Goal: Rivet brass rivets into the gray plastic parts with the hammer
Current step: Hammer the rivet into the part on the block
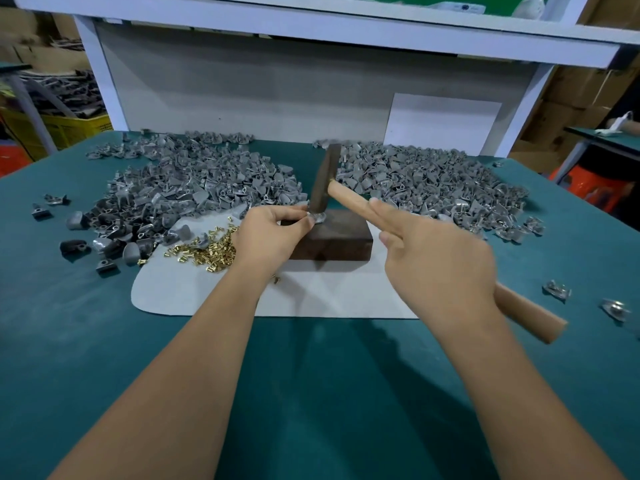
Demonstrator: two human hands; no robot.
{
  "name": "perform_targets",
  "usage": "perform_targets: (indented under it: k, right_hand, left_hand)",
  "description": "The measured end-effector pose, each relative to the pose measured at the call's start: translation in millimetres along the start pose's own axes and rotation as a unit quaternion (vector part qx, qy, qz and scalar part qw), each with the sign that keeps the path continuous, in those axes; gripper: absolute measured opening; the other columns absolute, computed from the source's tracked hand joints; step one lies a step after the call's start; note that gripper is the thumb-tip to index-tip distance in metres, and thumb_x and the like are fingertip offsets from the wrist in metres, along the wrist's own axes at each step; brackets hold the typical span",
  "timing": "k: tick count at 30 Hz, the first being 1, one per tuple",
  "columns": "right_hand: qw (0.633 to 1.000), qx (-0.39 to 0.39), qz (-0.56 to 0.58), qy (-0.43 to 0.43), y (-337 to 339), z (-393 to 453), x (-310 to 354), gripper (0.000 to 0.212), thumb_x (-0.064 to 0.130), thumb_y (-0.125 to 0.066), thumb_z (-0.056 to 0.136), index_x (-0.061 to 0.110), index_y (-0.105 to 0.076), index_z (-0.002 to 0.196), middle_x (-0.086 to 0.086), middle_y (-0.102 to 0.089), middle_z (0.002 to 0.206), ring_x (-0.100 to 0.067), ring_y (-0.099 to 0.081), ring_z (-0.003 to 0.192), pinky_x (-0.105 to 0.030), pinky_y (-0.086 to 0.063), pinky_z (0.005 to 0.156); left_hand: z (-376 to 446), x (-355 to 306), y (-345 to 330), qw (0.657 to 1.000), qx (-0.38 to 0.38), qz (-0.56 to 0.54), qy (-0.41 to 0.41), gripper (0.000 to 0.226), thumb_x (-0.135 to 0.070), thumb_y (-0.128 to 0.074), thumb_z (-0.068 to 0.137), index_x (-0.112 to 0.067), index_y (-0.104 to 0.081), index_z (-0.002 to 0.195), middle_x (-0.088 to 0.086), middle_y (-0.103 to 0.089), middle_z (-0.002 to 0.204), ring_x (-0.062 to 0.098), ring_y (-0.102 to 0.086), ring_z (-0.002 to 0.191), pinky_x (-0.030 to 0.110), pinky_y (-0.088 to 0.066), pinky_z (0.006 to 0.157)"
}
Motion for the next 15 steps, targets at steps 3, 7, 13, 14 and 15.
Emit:
perform_targets:
  k: [3,7,13,14,15]
  right_hand:
    - [0.998,-0.061,0.027,-0.022,13,6,-5,0.044,0.037,-0.046,0.096,0.057,-0.036,0.134,0.006,-0.045,0.06,-0.019,-0.035,0.05,-0.026,-0.023,0.047]
    - [0.999,-0.039,-0.007,0.007,5,1,-1,0.045,0.038,-0.043,0.097,0.057,-0.031,0.136,0.005,-0.038,0.06,-0.021,-0.034,0.053,-0.028,-0.026,0.049]
    - [0.996,-0.036,0.076,-0.004,9,20,-8,0.041,0.039,-0.045,0.096,0.057,-0.038,0.132,0.004,-0.067,0.093,-0.027,-0.06,0.077,-0.031,-0.037,0.059]
    - [0.992,-0.038,0.121,-0.024,8,25,-10,0.04,0.038,-0.045,0.096,0.054,-0.04,0.131,0.005,-0.066,0.094,-0.027,-0.06,0.08,-0.032,-0.04,0.061]
    - [0.985,-0.043,0.164,-0.042,6,30,-13,0.035,0.036,-0.045,0.096,0.049,-0.045,0.129,0.008,-0.063,0.09,-0.026,-0.059,0.078,-0.032,-0.041,0.061]
  left_hand:
    - [1,-1,3,0.999,-0.02,0.027,-0.002,0.003,-0.037,-0.078,0.081,-0.036,-0.078,0.078,-0.027,-0.072,0.102,0.008,-0.064,0.109,0.045,-0.042,0.107]
    - [-1,0,0,1.0,-0.007,0.005,0.0,0.003,-0.033,-0.079,0.081,-0.034,-0.079,0.078,-0.025,-0.072,0.102,0.008,-0.066,0.106,0.046,-0.044,0.105]
    - [-4,-4,4,0.999,-0.019,0.03,0.004,0.01,-0.04,-0.076,0.08,-0.043,-0.074,0.071,-0.029,-0.071,0.097,0.011,-0.065,0.107,0.048,-0.04,0.11]
    - [-4,-5,4,0.999,-0.015,0.033,0.004,0.007,-0.041,-0.075,0.081,-0.041,-0.075,0.074,-0.03,-0.071,0.099,0.012,-0.065,0.107,0.048,-0.04,0.109]
    - [-4,-5,3,0.999,-0.012,0.029,0.002,0.005,-0.039,-0.074,0.082,-0.038,-0.077,0.078,-0.028,-0.071,0.101,0.011,-0.065,0.106,0.047,-0.042,0.108]
Point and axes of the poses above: each hand's wrist, its own z-axis towards the middle knuckle, its own y-axis out of the back of the hand, x = y × z, the point moved 8 cm from there along z, towards the middle knuckle
